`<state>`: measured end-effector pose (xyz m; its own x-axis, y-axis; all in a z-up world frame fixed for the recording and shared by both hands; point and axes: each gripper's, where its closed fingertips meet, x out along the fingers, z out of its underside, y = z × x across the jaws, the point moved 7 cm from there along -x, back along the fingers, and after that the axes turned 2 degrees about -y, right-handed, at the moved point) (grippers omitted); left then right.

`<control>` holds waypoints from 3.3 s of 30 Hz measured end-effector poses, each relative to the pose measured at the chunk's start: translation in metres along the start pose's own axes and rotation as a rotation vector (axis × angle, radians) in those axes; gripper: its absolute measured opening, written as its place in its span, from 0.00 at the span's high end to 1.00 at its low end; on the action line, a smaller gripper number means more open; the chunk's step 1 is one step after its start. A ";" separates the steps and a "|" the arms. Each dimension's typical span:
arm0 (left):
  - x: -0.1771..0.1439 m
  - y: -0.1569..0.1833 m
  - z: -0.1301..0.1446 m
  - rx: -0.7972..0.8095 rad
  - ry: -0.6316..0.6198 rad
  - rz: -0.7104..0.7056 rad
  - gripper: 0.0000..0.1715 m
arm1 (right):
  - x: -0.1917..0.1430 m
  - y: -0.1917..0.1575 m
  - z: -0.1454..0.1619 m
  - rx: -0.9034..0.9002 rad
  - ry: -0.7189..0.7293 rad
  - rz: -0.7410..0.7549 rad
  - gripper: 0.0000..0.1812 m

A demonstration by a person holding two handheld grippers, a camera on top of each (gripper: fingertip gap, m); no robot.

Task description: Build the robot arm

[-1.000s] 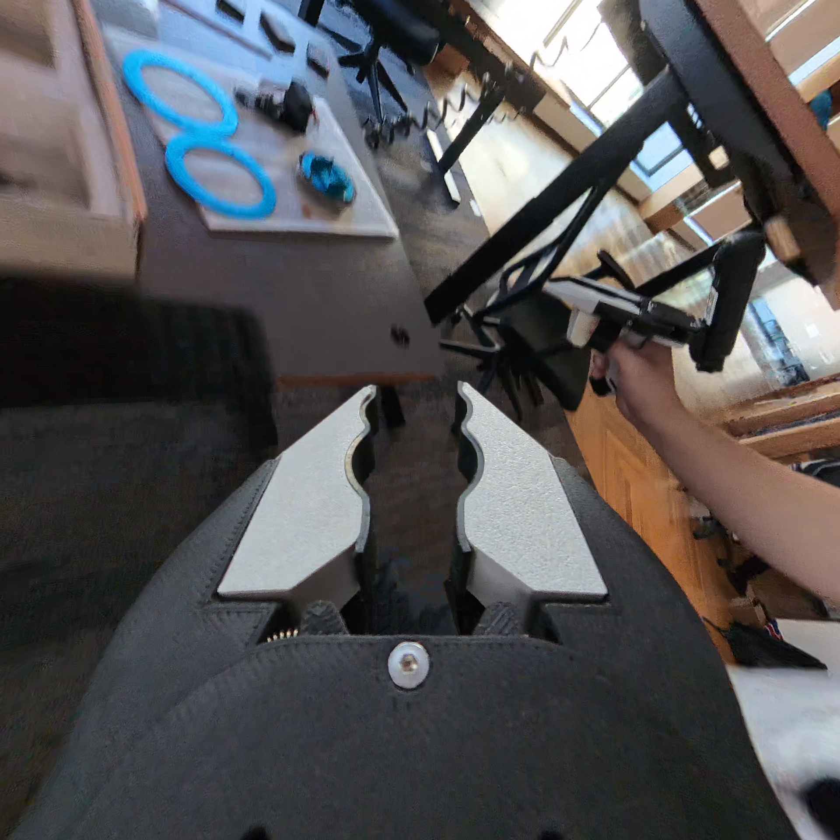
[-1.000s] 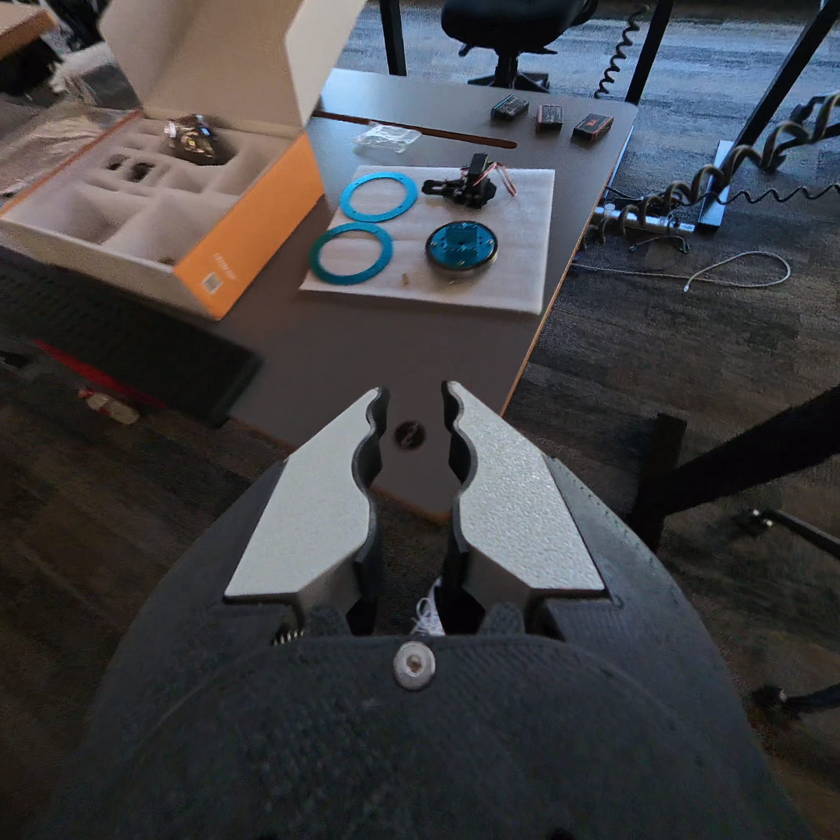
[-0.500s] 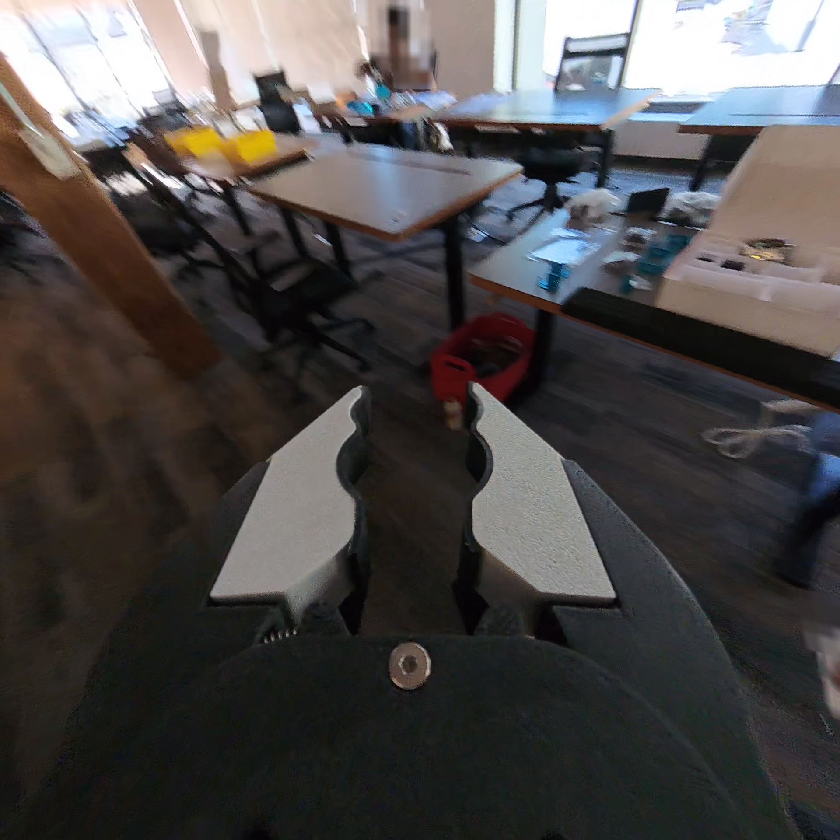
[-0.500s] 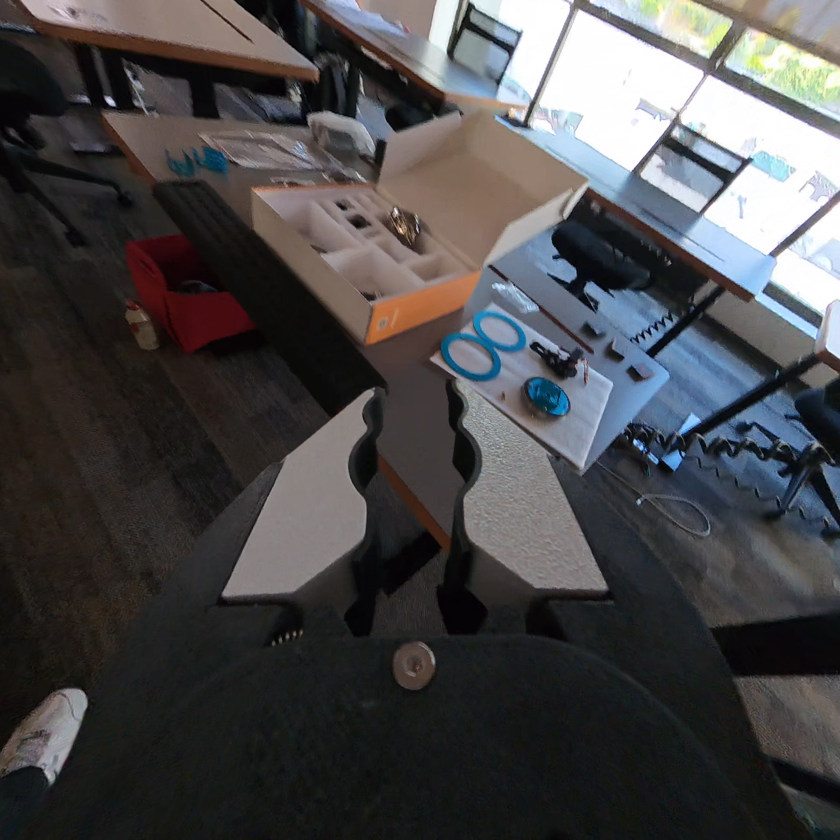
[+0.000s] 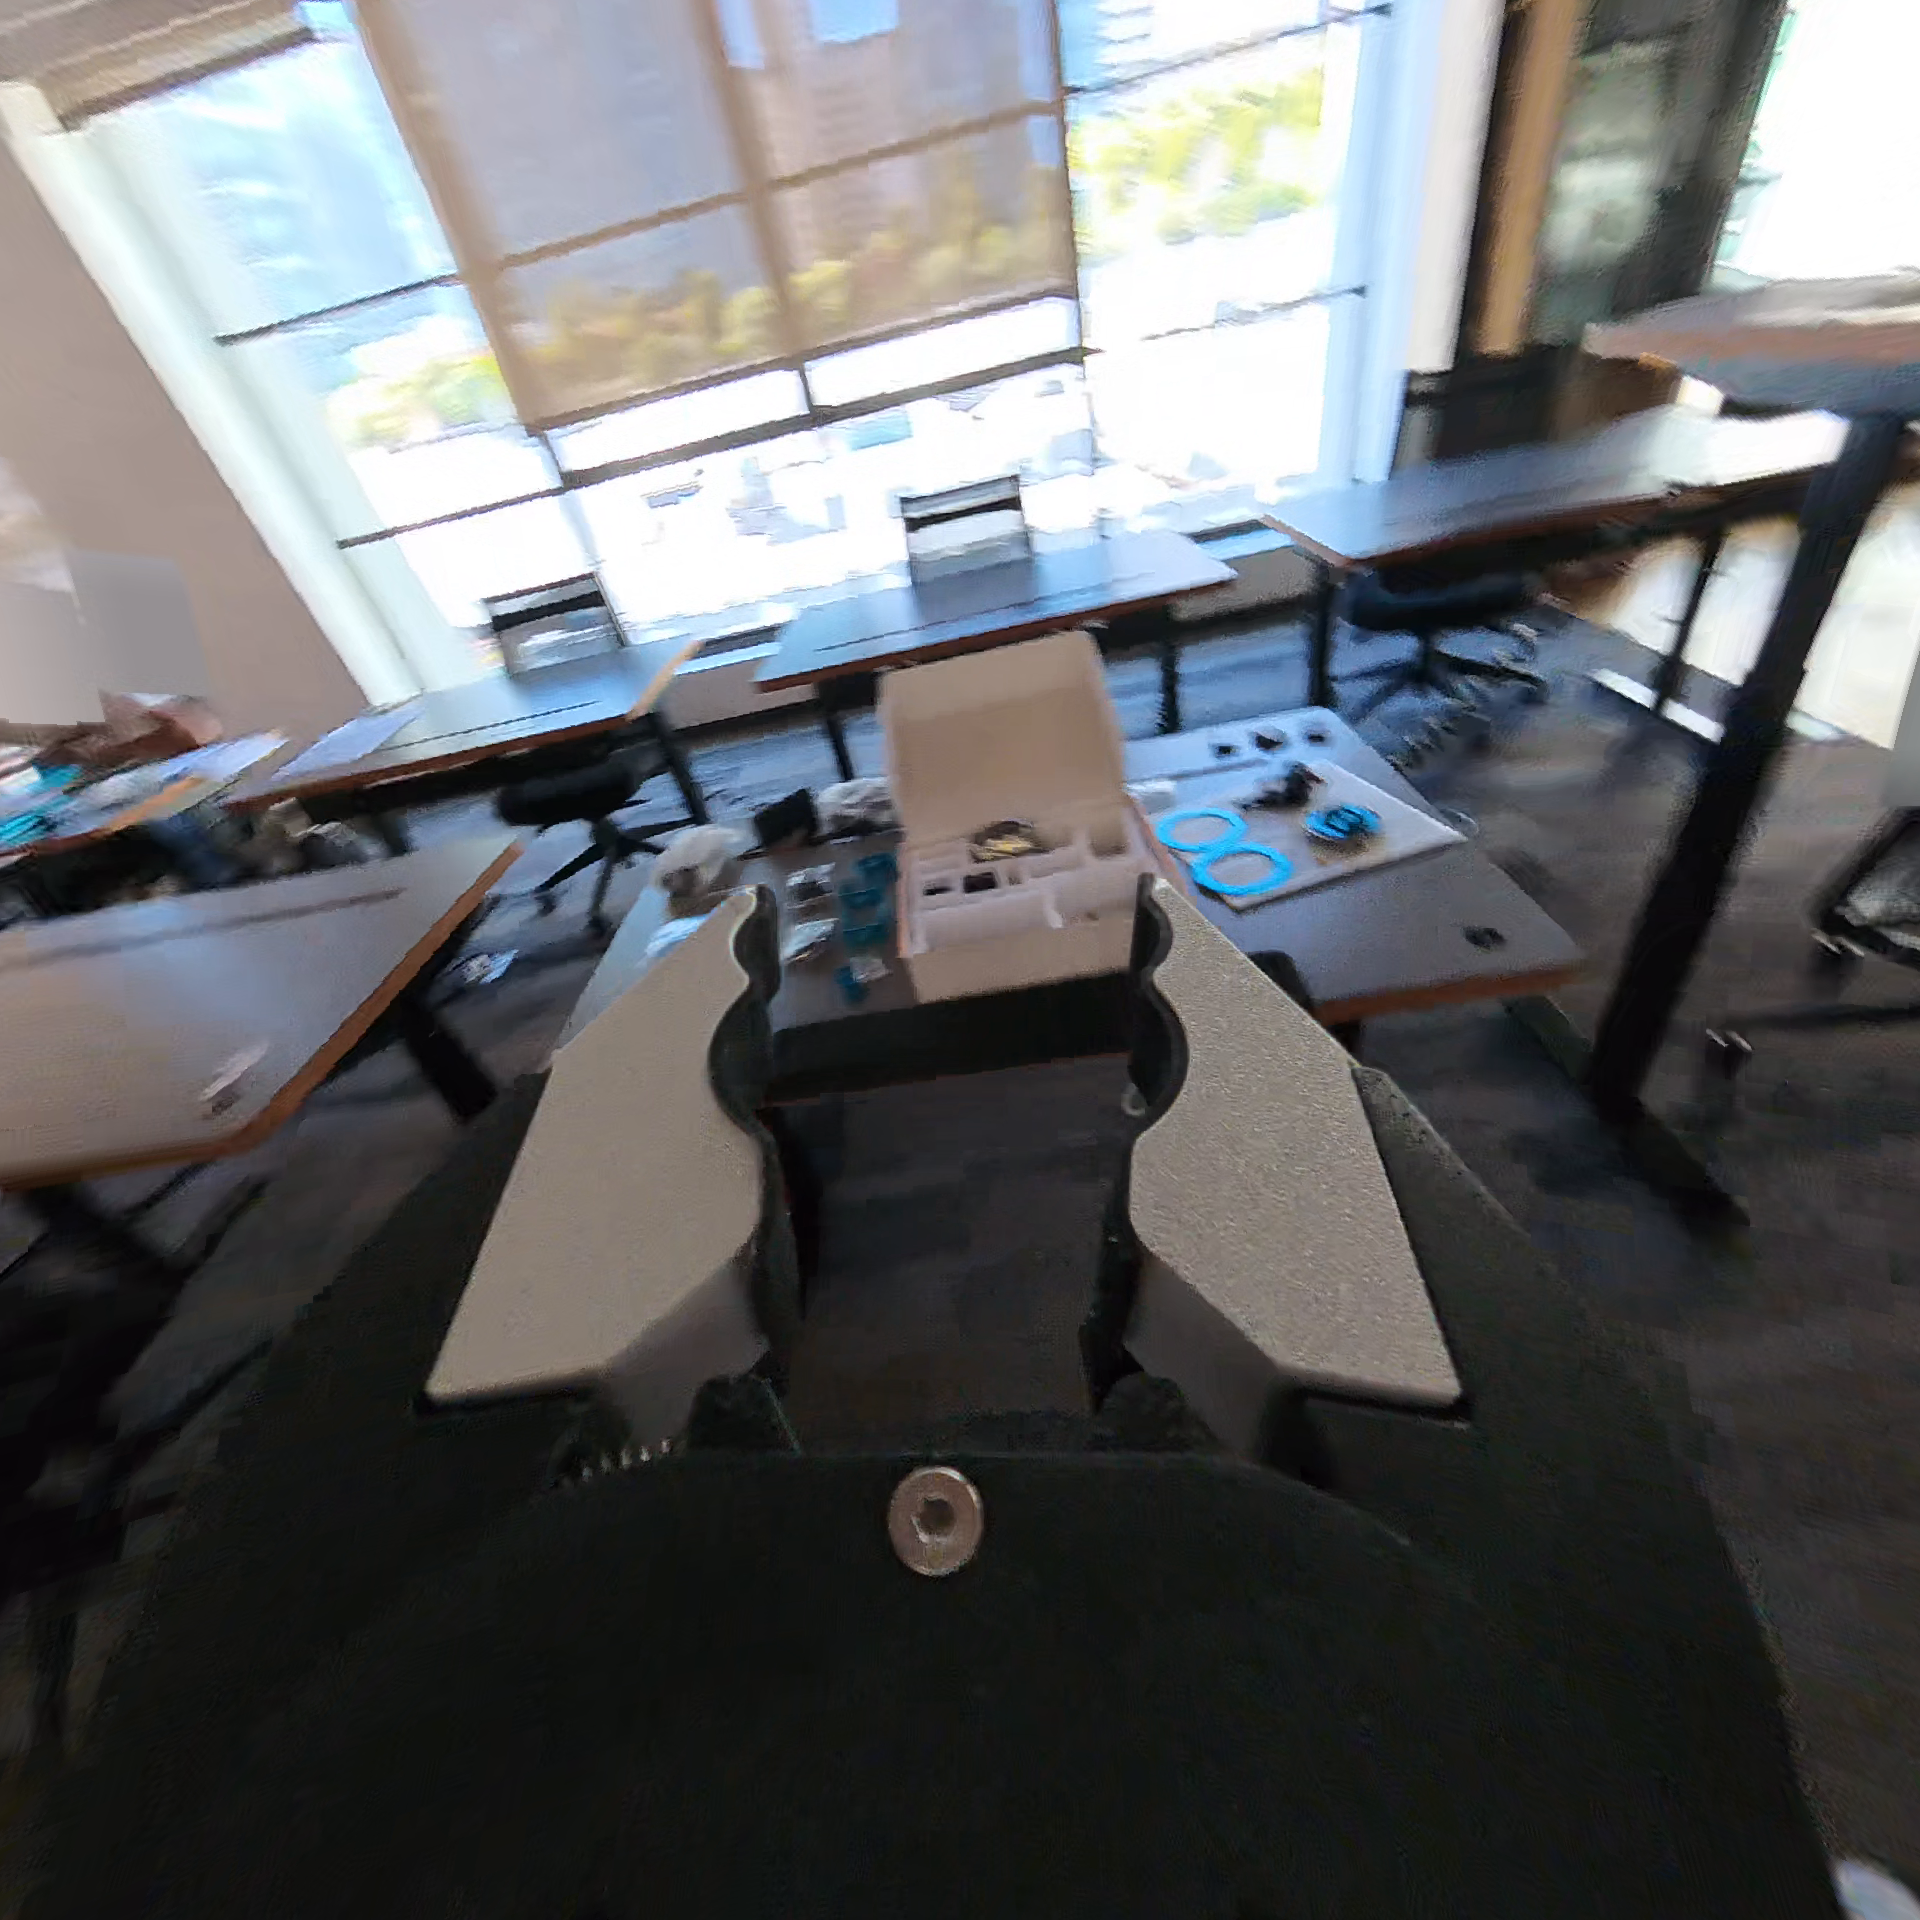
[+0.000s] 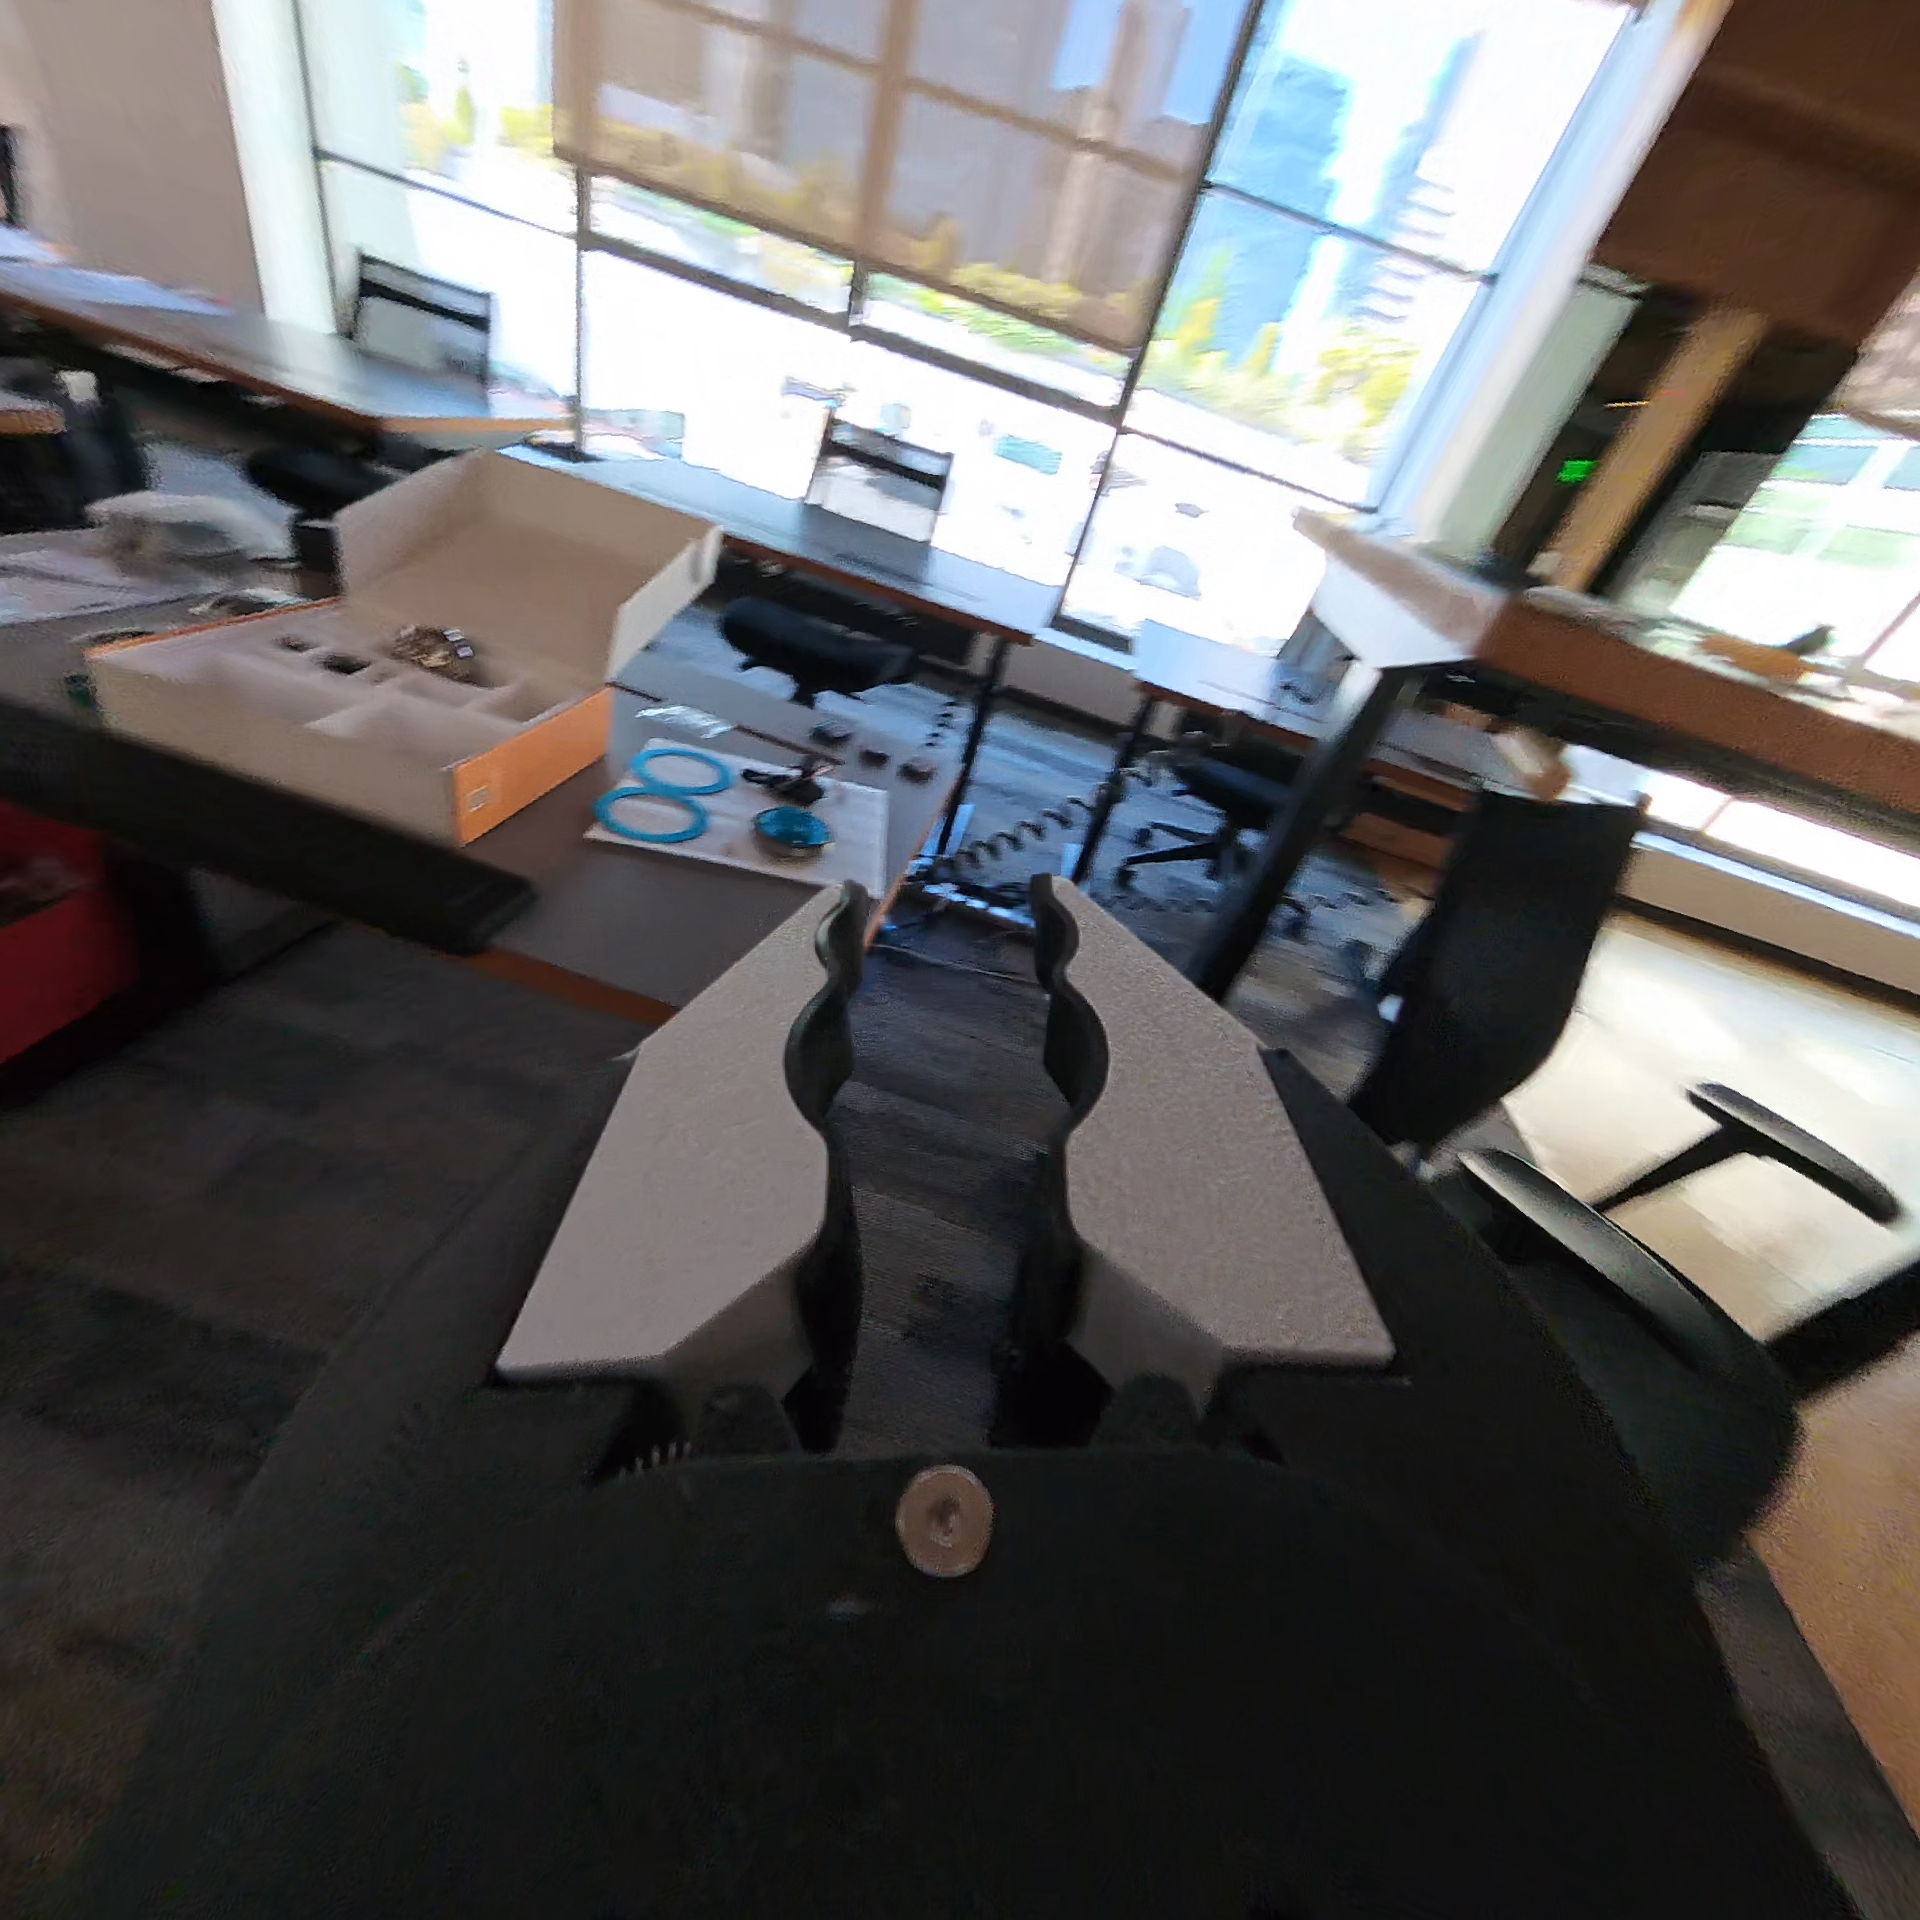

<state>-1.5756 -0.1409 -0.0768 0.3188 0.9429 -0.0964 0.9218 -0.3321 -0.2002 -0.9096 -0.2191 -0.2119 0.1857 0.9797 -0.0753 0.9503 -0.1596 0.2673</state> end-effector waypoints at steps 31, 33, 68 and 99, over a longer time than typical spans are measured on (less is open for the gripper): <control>-0.126 0.216 0.351 0.038 -0.096 0.678 0.40 | -0.293 -0.356 0.180 0.316 -0.110 0.088 0.57; -0.130 0.219 0.360 0.015 -0.098 0.693 0.41 | -0.303 -0.354 0.188 0.324 -0.111 0.094 0.58; 0.193 0.250 0.388 -0.050 -0.101 0.727 0.49 | 0.059 -0.239 0.286 0.212 -0.209 -0.195 0.65; 0.648 0.335 0.271 -0.015 -0.310 0.762 0.66 | 0.599 -0.084 0.226 0.243 -0.127 -0.725 0.59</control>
<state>-1.1200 0.3516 -0.4705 0.7847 0.4088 -0.4660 0.4810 -0.8757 0.0417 -0.8214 0.3540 -0.4970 -0.4905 0.8303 -0.2645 0.8706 0.4800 -0.1078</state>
